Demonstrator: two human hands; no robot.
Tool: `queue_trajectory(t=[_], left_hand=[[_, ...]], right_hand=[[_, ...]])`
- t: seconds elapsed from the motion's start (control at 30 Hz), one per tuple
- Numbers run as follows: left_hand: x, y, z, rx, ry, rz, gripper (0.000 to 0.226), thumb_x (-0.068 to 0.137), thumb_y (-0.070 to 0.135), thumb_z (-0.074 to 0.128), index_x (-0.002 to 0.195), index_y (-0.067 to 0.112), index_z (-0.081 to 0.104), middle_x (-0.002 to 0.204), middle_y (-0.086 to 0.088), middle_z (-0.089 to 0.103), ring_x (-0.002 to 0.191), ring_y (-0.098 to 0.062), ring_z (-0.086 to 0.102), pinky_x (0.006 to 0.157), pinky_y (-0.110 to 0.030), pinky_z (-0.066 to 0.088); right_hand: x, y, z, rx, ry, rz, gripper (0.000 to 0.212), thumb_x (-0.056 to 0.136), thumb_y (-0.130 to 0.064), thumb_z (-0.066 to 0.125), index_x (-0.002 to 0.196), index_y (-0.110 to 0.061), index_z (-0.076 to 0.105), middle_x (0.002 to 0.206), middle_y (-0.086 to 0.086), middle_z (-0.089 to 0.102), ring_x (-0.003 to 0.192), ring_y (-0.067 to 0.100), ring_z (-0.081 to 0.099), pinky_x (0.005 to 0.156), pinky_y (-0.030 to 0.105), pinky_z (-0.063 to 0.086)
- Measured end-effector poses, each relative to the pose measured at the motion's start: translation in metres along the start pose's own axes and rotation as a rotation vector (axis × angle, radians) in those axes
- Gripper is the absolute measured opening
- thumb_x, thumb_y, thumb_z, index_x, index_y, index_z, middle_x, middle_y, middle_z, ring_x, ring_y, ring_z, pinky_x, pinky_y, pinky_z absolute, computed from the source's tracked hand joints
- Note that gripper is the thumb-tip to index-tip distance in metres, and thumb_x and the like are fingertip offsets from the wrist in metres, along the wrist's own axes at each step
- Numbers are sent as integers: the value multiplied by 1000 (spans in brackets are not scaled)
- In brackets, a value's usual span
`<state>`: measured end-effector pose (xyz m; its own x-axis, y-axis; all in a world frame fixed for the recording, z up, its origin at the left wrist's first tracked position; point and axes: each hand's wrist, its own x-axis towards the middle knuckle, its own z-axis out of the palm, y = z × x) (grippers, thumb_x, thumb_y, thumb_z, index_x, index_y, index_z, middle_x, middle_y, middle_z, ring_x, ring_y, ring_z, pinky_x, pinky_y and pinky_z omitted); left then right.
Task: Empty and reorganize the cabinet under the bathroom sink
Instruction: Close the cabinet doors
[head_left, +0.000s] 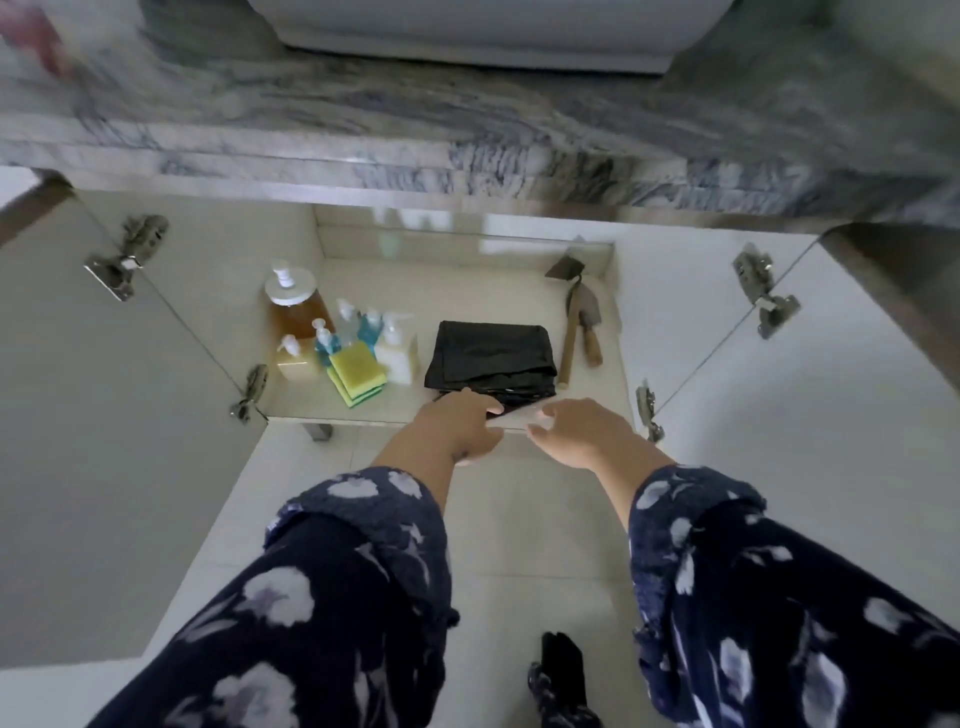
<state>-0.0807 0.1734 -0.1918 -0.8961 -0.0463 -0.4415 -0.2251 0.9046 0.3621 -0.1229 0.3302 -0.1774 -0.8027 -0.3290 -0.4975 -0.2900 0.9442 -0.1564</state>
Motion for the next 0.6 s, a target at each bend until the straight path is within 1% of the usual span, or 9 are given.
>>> queue_trajectory(t=[0.07, 0.13, 0.17, 0.27, 0.33, 0.4, 0.43, 0.53, 0.6], left_hand=[[-38, 22, -16, 24, -35, 5, 46, 96, 36, 46, 141, 31, 41, 149, -1, 39, 139, -23, 33, 111, -41, 32], [-71, 47, -29, 44, -69, 32, 46, 96, 37, 46, 141, 31, 41, 150, -1, 38, 141, -23, 30, 112, -43, 30], [-85, 60, -33, 45, -83, 49, 46, 96, 37, 46, 141, 31, 41, 152, -1, 37, 142, -23, 28, 114, -44, 28], [-119, 103, -40, 60, -116, 125, 48, 96, 36, 47, 142, 27, 40, 152, 0, 35, 141, -22, 31, 115, -41, 26], [-130, 136, -40, 74, -140, 193, 50, 96, 35, 48, 144, 24, 39, 153, -1, 33, 141, -21, 31, 116, -40, 25], [-133, 173, -39, 99, -150, 270, 53, 96, 33, 48, 146, 23, 35, 156, 0, 26, 144, -20, 24, 118, -40, 20], [-132, 193, -39, 106, -147, 309, 54, 96, 31, 48, 147, 23, 33, 158, 2, 21, 145, -19, 20, 119, -42, 18], [-125, 251, -40, 122, -84, 415, 59, 96, 32, 46, 150, 26, 22, 161, 5, 7, 148, -19, 11, 117, -51, 17], [-122, 286, -36, 178, -37, 483, 62, 99, 36, 42, 152, 27, 12, 161, 7, -2, 149, -18, 1, 118, -52, 12]], right_hand=[[-46, 6, -18, 42, -41, 15, 47, 96, -46, 32, 136, -24, 46, 140, 4, 49, 125, 26, 48, 103, 40, 39], [-91, 15, -37, 78, -67, 56, 47, 96, -42, 31, 135, -22, 47, 141, 4, 48, 125, 26, 47, 101, 40, 39], [-113, 21, -48, 93, -71, 87, 47, 96, -42, 30, 137, -24, 45, 144, 3, 45, 128, 26, 45, 104, 41, 38], [-174, 46, -71, 176, -61, 181, 50, 97, -45, 30, 145, -31, 34, 153, 0, 32, 139, 24, 32, 113, 43, 27], [-207, 69, -81, 212, -16, 237, 49, 97, -44, 33, 144, -32, 36, 153, 0, 33, 140, 24, 30, 114, 43, 25], [-232, 94, -88, 164, 66, 292, 49, 96, -46, 35, 143, -32, 37, 152, 3, 30, 142, 26, 23, 114, 46, 21], [-242, 107, -91, 127, 107, 319, 51, 96, -48, 36, 144, -32, 35, 154, 4, 25, 144, 27, 17, 114, 48, 18], [-262, 150, -101, 103, 164, 391, 60, 96, -53, 33, 150, -31, 21, 160, 4, 3, 147, 29, 2, 118, 52, 12], [-273, 175, -103, 142, 170, 445, 67, 95, -55, 34, 152, -28, 12, 161, 4, -4, 148, 30, -1, 118, 53, 11]])
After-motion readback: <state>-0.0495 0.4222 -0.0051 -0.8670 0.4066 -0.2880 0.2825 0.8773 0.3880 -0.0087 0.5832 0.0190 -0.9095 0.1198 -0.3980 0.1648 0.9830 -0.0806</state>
